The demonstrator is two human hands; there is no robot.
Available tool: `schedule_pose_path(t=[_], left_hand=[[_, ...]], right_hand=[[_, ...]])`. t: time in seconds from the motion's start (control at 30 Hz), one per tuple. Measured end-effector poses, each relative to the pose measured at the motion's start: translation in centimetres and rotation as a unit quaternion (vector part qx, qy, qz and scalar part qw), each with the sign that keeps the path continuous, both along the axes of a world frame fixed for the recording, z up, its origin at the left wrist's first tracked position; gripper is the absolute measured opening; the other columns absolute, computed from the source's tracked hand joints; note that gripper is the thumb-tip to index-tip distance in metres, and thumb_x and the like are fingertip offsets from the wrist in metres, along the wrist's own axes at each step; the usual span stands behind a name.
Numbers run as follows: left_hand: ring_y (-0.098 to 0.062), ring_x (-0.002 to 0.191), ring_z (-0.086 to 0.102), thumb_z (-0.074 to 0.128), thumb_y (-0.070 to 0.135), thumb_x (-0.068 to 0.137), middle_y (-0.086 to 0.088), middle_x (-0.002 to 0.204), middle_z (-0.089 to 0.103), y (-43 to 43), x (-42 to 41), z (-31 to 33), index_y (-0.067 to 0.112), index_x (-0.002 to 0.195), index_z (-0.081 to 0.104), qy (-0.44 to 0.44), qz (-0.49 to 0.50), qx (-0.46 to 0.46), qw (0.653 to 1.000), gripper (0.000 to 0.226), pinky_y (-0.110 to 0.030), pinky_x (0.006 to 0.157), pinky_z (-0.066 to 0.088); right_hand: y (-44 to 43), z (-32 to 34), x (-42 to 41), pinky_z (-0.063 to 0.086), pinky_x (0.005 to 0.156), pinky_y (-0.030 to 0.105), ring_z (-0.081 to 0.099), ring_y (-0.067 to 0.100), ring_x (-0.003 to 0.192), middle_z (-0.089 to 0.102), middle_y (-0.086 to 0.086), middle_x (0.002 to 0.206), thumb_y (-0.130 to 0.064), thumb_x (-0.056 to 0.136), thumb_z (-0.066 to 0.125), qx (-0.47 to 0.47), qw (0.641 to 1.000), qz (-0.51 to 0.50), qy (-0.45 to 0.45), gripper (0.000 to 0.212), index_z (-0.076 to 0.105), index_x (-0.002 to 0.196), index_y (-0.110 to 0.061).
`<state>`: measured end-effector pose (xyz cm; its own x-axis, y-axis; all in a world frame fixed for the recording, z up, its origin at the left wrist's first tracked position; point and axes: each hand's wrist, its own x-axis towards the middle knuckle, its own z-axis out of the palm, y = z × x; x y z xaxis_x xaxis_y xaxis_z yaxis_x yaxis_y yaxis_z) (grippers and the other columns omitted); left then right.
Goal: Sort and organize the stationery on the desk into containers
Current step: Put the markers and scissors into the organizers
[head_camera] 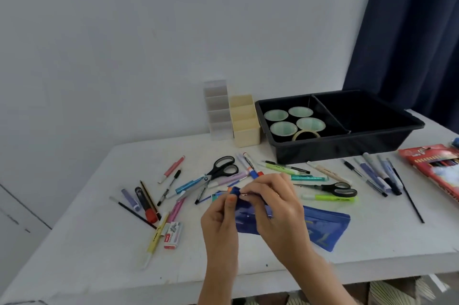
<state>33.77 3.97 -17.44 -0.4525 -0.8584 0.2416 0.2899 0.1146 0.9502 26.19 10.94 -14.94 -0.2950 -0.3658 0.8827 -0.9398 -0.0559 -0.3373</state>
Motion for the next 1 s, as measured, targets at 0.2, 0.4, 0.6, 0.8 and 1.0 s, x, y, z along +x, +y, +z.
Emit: schedule_pose_path(t=[0.2,0.4,0.6,0.8,1.0], left_hand=[[-0.006,0.065,0.063,0.05,0.021,0.088,0.005,0.07,0.07,0.0,1.5,-0.3,0.018,0.075,0.067,-0.022,0.029,-0.005,0.999,0.021,-0.015,0.063,0.05],[-0.002,0.066,0.063,0.057,0.02,0.084,0.008,0.074,0.071,-0.6,2.6,0.1,0.021,0.084,0.069,-0.054,0.04,-0.059,0.996,0.012,-0.012,0.06,0.048],[-0.001,0.089,0.066,0.061,0.012,0.084,0.017,0.091,0.072,-0.7,2.5,0.6,0.028,0.096,0.067,-0.049,0.053,-0.039,0.997,0.021,-0.012,0.076,0.05],[-0.01,0.093,0.068,0.057,0.003,0.087,0.008,0.097,0.073,-0.9,2.2,0.6,0.025,0.096,0.069,-0.022,0.088,-0.002,0.996,0.027,-0.021,0.083,0.054],[-0.011,0.095,0.068,0.061,0.019,0.077,0.006,0.096,0.073,-1.6,2.7,0.6,0.019,0.099,0.07,0.024,0.093,0.025,0.995,0.024,-0.019,0.081,0.053]], right_hand=[[-0.4,-1.1,1.2,0.043,0.067,0.025,0.048,0.014,0.075,0.059,0.002,0.081,0.002,0.084,0.059,0.054,0.998,-0.005,-0.022,0.01,0.063,0.081,-0.006],[-0.7,1.4,1.9,0.042,0.059,0.007,0.055,0.0,0.066,0.061,-0.009,0.07,-0.004,0.076,0.073,0.075,0.973,0.05,-0.214,0.008,0.068,0.075,-0.011],[-1.4,2.4,1.8,0.044,0.053,0.012,0.057,0.011,0.066,0.061,-0.005,0.065,-0.006,0.076,0.074,0.123,0.949,0.089,-0.276,0.013,0.062,0.076,-0.011],[-2.7,2.4,2.6,0.047,0.056,0.013,0.058,0.01,0.069,0.06,-0.008,0.064,-0.007,0.071,0.075,0.099,0.962,-0.004,-0.256,0.013,0.065,0.071,-0.015],[-2.5,3.4,2.5,0.053,0.065,0.014,0.067,0.002,0.071,0.071,-0.012,0.072,-0.007,0.077,0.073,0.13,0.888,0.14,-0.419,0.021,0.074,0.078,-0.028]])
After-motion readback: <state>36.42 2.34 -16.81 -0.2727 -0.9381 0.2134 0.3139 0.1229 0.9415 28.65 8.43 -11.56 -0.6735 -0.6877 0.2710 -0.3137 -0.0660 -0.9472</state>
